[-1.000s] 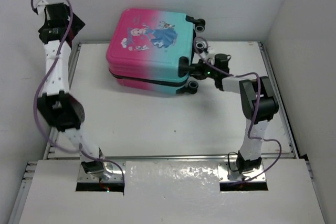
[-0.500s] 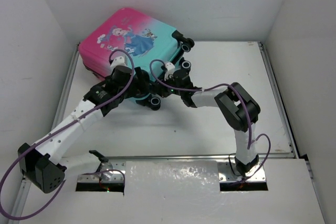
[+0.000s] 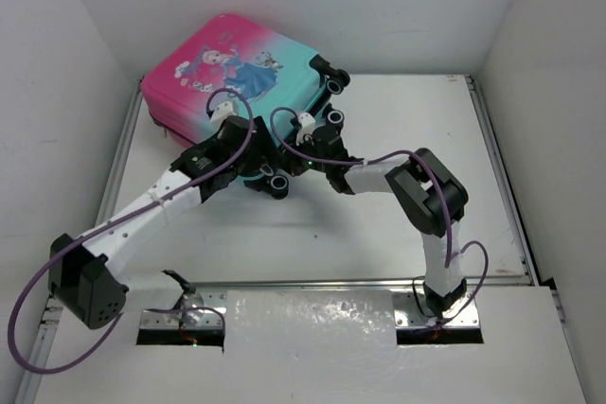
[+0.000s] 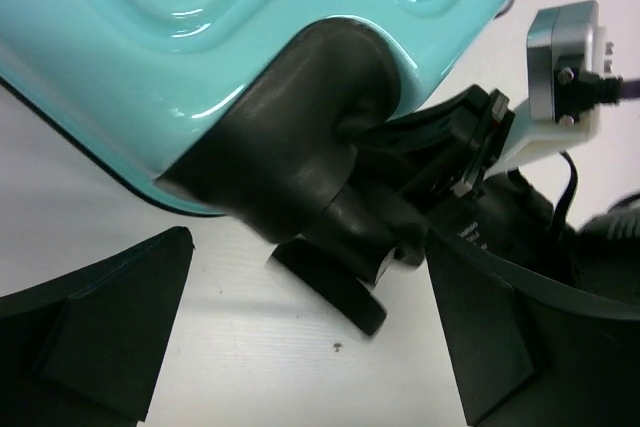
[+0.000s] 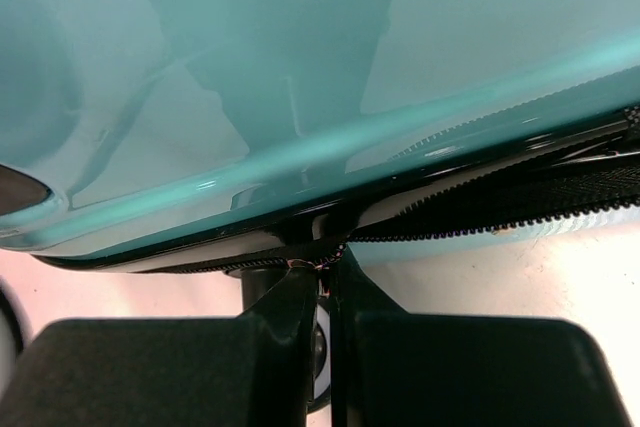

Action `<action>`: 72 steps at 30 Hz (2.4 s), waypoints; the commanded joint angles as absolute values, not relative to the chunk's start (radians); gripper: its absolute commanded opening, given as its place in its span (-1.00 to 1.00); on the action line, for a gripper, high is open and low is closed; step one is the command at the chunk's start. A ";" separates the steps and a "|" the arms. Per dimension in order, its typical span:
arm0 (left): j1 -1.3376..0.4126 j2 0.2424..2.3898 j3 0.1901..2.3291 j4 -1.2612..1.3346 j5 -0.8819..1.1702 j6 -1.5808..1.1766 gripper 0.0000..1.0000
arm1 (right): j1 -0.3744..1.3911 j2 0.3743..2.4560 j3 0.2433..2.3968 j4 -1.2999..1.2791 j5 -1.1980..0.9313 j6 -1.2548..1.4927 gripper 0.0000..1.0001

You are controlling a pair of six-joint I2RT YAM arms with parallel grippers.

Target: Pack the luggage

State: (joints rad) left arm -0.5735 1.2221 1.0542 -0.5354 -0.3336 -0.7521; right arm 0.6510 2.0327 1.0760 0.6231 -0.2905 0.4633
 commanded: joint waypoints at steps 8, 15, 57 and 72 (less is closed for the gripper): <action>-0.712 1.483 1.275 -0.699 -0.646 -1.037 1.00 | 0.657 2.109 1.069 0.768 -0.209 0.436 -1.00; -0.712 1.471 1.187 -0.651 -0.631 -1.039 -0.89 | 0.621 2.109 1.051 0.814 -0.242 0.443 -1.00; -0.686 1.141 1.026 -0.772 -0.732 -0.709 -1.00 | 0.152 2.455 1.803 0.247 0.068 0.198 -1.00; -0.631 1.109 1.095 -0.804 -0.716 -0.693 0.70 | 0.066 2.105 1.276 0.643 -0.314 0.475 0.89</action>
